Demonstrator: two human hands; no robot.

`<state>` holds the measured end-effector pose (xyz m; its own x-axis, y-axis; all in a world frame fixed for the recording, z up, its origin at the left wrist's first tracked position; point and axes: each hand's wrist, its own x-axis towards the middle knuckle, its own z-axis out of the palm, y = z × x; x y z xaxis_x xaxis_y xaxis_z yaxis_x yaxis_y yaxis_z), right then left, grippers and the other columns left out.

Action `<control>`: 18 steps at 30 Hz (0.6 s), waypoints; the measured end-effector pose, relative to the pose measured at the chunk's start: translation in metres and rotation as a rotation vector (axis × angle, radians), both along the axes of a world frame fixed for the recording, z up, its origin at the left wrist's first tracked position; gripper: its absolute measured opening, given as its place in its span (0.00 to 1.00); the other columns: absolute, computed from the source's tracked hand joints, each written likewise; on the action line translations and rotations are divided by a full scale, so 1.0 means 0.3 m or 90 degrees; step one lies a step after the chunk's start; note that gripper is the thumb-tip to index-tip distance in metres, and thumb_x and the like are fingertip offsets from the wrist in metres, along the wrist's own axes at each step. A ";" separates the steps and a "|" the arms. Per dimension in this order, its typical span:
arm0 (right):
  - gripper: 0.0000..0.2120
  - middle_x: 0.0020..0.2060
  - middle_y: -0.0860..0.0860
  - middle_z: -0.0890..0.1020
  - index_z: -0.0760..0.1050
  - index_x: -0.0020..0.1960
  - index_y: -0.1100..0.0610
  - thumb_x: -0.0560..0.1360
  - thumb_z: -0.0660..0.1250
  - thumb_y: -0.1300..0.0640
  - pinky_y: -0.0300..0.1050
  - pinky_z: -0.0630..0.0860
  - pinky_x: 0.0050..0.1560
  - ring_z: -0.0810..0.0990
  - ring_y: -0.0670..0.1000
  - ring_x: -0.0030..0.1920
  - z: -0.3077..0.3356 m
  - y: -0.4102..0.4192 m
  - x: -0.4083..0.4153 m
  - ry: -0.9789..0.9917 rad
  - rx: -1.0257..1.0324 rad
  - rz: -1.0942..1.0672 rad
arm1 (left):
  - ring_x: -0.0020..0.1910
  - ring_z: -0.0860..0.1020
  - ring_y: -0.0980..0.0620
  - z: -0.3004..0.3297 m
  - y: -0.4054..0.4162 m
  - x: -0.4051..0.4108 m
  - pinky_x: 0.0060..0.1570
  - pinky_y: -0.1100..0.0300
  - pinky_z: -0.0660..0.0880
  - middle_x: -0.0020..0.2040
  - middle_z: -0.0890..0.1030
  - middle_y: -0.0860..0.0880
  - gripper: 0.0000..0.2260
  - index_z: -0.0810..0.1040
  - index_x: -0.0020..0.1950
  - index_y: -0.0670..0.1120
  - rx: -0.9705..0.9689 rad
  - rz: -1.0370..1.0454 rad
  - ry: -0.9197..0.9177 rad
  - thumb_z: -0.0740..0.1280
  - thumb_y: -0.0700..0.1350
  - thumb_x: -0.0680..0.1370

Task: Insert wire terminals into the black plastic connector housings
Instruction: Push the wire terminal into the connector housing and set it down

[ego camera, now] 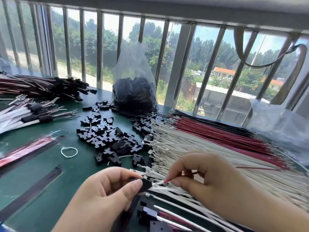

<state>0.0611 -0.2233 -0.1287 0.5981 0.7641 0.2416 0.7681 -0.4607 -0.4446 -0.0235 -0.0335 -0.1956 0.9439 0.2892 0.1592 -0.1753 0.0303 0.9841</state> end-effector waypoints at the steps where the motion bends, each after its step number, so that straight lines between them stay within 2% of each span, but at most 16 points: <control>1: 0.07 0.40 0.33 0.79 0.78 0.47 0.39 0.71 0.70 0.50 0.33 0.72 0.44 0.77 0.41 0.44 0.001 0.000 -0.001 0.000 0.003 0.000 | 0.25 0.73 0.54 -0.001 0.002 0.001 0.26 0.67 0.70 0.29 0.82 0.44 0.16 0.84 0.39 0.50 -0.005 -0.004 -0.003 0.75 0.54 0.54; 3: 0.07 0.41 0.33 0.79 0.78 0.46 0.39 0.71 0.70 0.50 0.33 0.73 0.44 0.77 0.41 0.44 -0.002 -0.001 -0.002 -0.002 0.002 0.000 | 0.25 0.73 0.53 -0.007 0.005 0.005 0.28 0.64 0.70 0.34 0.84 0.41 0.20 0.84 0.40 0.49 -0.015 -0.006 -0.007 0.74 0.57 0.52; 6: 0.06 0.42 0.33 0.78 0.77 0.48 0.37 0.71 0.67 0.46 0.32 0.72 0.41 0.77 0.40 0.44 -0.008 0.000 0.001 -0.007 0.001 -0.008 | 0.24 0.73 0.53 -0.012 0.009 0.010 0.27 0.66 0.70 0.35 0.83 0.38 0.21 0.84 0.41 0.48 -0.033 -0.016 -0.012 0.74 0.56 0.52; 10: 0.07 0.42 0.35 0.79 0.75 0.48 0.36 0.71 0.62 0.42 0.34 0.71 0.38 0.76 0.40 0.42 -0.013 -0.003 0.006 -0.005 -0.014 -0.005 | 0.25 0.74 0.53 -0.010 0.009 0.010 0.27 0.66 0.71 0.29 0.81 0.42 0.19 0.84 0.40 0.47 -0.018 -0.017 -0.020 0.76 0.54 0.53; 13: 0.07 0.42 0.37 0.80 0.75 0.48 0.36 0.71 0.61 0.41 0.35 0.75 0.39 0.77 0.41 0.41 -0.014 -0.005 0.010 0.015 -0.018 0.002 | 0.24 0.74 0.53 -0.007 0.007 0.012 0.26 0.67 0.71 0.26 0.78 0.43 0.11 0.85 0.38 0.47 -0.035 -0.010 -0.031 0.75 0.45 0.57; 18: 0.05 0.43 0.36 0.79 0.75 0.48 0.38 0.73 0.63 0.43 0.29 0.71 0.45 0.77 0.40 0.43 -0.013 -0.005 0.014 0.024 -0.013 0.014 | 0.24 0.74 0.52 0.001 0.004 0.006 0.26 0.67 0.71 0.25 0.77 0.44 0.14 0.84 0.38 0.45 -0.044 -0.022 -0.036 0.77 0.46 0.54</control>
